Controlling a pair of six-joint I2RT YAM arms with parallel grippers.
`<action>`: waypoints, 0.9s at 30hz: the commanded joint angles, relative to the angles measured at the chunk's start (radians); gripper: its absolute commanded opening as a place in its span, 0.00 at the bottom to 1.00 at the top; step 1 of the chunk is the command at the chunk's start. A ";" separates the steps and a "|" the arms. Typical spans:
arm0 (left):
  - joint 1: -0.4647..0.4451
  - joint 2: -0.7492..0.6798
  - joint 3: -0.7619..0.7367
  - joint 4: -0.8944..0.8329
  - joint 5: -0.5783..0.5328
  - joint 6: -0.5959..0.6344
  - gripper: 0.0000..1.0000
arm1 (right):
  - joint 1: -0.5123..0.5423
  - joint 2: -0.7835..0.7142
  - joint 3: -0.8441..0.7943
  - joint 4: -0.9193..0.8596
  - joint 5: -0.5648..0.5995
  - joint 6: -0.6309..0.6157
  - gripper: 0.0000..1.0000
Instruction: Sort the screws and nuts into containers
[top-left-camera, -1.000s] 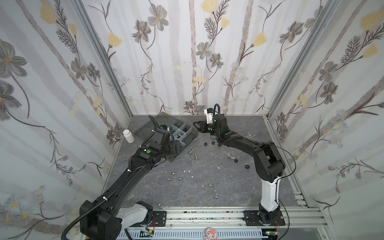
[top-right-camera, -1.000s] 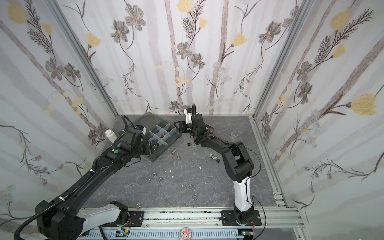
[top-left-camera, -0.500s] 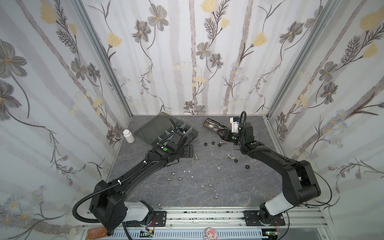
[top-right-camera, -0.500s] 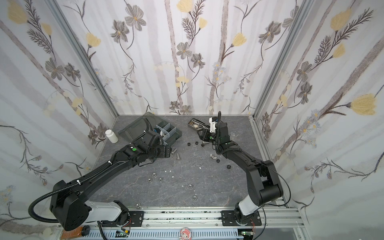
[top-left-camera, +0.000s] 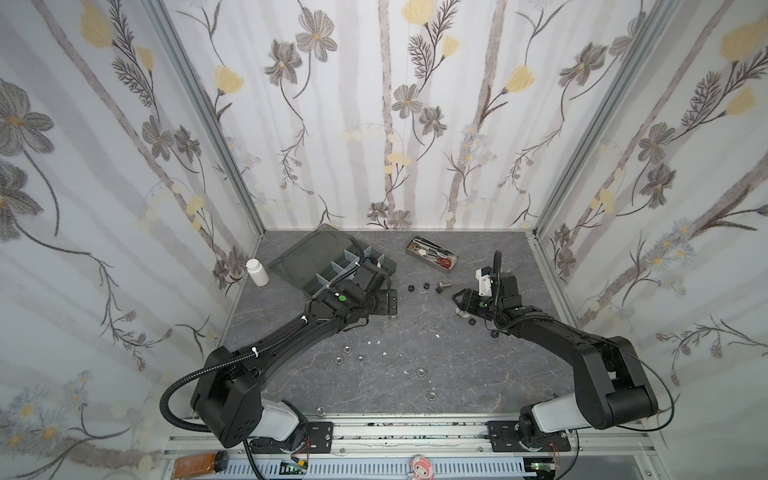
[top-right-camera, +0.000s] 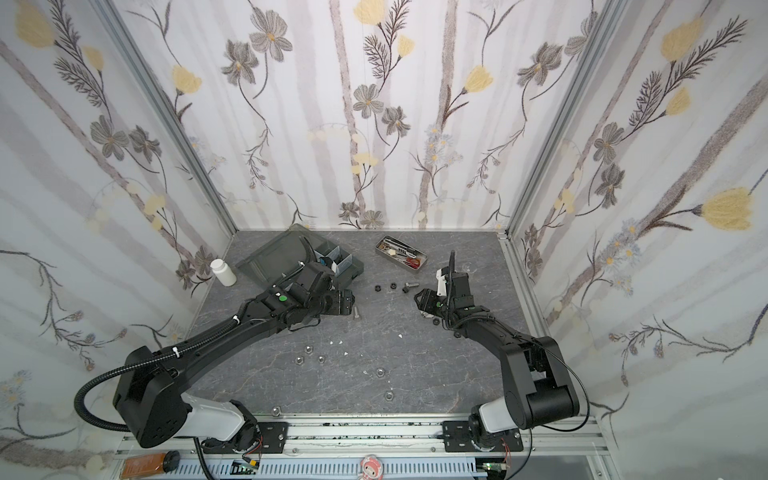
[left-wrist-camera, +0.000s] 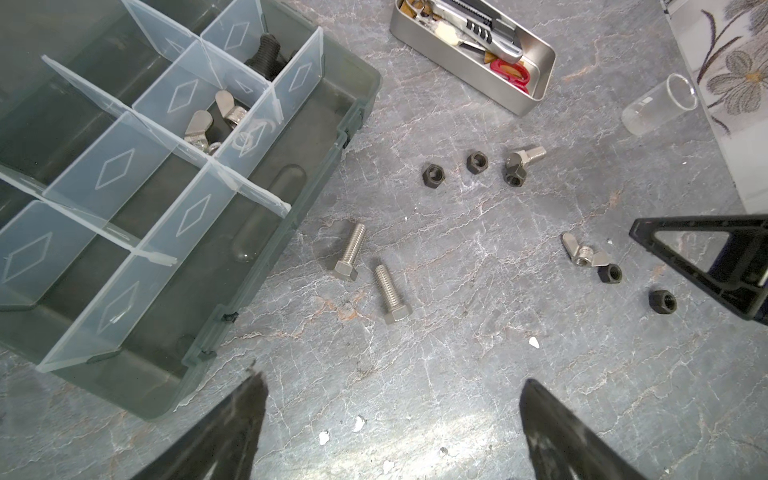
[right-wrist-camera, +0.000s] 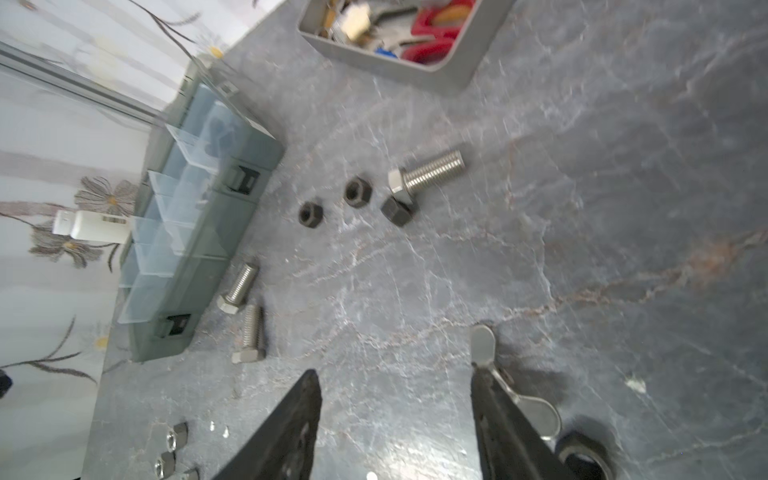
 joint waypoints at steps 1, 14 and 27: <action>0.000 -0.016 -0.026 0.041 0.001 -0.019 0.95 | -0.004 0.033 -0.011 0.011 0.007 -0.020 0.59; 0.000 -0.028 -0.068 0.065 0.005 -0.025 0.96 | -0.026 0.154 0.015 0.037 0.006 -0.039 0.59; 0.000 -0.030 -0.064 0.063 0.004 -0.022 0.96 | -0.017 0.163 0.000 0.071 -0.056 -0.022 0.58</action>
